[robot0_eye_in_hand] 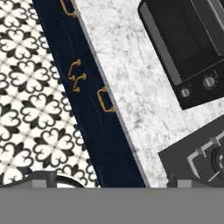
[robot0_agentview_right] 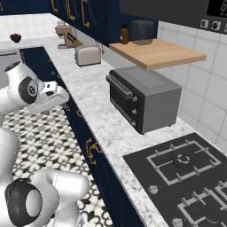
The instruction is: Take a straw from the drawer in front and place it inside the glass cup on the dining counter.
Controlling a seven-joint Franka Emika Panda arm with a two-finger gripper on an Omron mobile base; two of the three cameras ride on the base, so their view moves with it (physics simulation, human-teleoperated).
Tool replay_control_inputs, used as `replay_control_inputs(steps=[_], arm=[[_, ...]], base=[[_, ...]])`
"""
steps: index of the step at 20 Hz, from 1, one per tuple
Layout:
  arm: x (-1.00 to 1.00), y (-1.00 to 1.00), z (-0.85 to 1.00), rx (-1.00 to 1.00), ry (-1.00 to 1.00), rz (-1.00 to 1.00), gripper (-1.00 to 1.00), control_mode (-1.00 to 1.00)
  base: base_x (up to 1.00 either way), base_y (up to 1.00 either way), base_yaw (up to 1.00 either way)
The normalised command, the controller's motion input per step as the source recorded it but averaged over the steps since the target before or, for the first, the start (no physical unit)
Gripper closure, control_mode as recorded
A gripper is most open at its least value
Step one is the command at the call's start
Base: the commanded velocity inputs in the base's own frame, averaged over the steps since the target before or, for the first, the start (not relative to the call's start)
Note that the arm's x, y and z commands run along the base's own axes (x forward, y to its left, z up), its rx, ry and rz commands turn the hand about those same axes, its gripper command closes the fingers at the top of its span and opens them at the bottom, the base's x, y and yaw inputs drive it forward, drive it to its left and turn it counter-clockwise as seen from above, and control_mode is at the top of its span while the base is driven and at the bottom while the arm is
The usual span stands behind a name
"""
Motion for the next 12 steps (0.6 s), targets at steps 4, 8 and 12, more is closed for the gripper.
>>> replay_control_inputs(steps=[4,8,12], arm=[[0.09,0.52,-0.86,-0.47,-0.02,-0.03,-1.0,-1.0],[0.25,0.1,-0.78,-0.41,0.0,-0.04,-1.0,-1.0],[0.43,0.0,-0.76,-0.35,0.0,-0.02,-1.0,-1.0]], base=[[0.0,0.0,0.0],[0.0,0.0,0.0],[0.0,0.0,0.0]])
